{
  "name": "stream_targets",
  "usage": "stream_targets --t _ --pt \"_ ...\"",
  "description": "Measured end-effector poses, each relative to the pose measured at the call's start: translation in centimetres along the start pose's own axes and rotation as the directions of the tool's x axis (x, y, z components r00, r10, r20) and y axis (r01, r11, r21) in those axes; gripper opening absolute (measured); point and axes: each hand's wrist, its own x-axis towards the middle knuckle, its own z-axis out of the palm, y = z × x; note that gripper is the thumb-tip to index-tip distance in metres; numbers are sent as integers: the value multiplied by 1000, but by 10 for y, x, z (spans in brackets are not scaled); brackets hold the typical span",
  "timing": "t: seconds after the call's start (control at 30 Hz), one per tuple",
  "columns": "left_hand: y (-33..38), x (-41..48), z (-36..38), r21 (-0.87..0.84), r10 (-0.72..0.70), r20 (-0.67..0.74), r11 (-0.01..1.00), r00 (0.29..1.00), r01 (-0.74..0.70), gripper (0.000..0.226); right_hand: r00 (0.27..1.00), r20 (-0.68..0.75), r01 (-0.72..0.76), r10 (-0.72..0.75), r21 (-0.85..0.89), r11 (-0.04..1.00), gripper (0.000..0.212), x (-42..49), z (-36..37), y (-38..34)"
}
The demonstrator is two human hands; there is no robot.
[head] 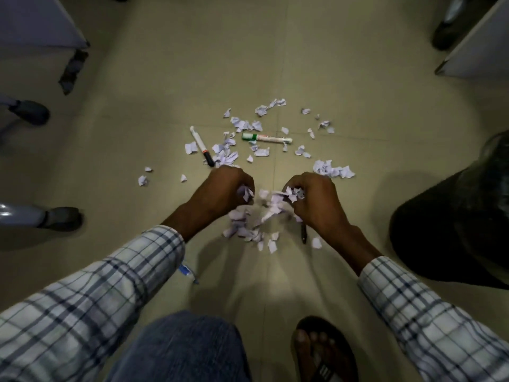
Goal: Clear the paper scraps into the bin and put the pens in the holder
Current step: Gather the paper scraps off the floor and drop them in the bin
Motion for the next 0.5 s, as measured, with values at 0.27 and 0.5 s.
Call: stream_targets --t 0.27,0.5 --pt "123 52 -85 29 235 -92 972 968 -233 21 954 -280 -129 110 -48 991 8 -2 -154 -21" --pt "268 95 -102 38 512 -77 859 855 -511 20 878 -424 -281 222 -80 956 14 -54 -296 15"
